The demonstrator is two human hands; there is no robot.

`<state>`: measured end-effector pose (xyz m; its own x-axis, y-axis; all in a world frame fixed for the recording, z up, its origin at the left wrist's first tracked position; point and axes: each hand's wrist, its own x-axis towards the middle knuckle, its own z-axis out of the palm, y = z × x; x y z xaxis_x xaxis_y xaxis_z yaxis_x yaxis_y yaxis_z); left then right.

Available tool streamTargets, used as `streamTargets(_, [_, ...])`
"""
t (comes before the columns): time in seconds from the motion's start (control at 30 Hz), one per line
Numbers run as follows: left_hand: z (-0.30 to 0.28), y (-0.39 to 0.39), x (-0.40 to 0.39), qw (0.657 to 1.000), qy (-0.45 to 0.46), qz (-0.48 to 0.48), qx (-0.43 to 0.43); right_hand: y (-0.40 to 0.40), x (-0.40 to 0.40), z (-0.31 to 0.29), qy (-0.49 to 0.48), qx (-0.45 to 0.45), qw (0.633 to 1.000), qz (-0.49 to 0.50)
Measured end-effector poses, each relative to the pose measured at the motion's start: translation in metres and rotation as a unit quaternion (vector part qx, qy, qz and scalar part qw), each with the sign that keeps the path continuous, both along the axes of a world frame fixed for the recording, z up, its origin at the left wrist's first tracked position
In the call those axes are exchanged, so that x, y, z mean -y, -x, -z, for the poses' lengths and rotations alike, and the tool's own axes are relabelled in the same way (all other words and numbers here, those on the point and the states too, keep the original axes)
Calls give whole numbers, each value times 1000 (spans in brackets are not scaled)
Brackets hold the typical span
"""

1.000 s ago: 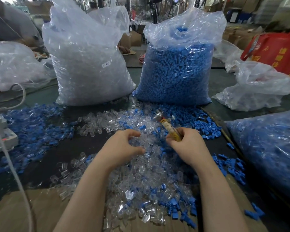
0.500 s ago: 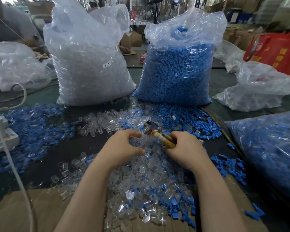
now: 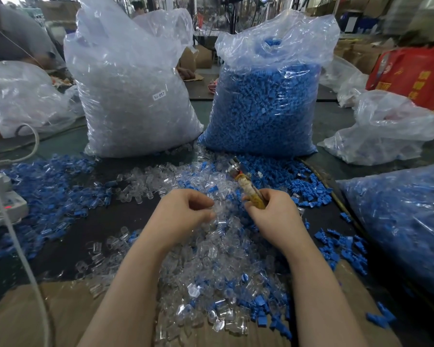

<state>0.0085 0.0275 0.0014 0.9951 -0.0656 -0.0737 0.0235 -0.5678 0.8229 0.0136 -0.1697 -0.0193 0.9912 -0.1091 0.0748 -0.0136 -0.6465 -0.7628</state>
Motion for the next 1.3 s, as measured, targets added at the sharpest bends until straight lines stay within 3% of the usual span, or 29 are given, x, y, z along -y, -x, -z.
streamTargets(0.17, [-4,2,4,995,92,-34,36,1,-2,-2,-52,15,998,-7])
streamTargets(0.47, [-11,2,16,951,306,-46,-16,4,-5,-9,-203,80,976,-6])
streamTargets(0.8, [-15,4,27,929,359,-85,-27,9,-14,-16,-279,109,953,-44])
streamTargets(1.0, [-20,8,37,898,427,-105,-29,10,-19,-16,-289,142,946,-47])
streamTargets(1.3, [-22,13,41,900,421,-110,8,7,-22,-13,-260,175,949,-24])
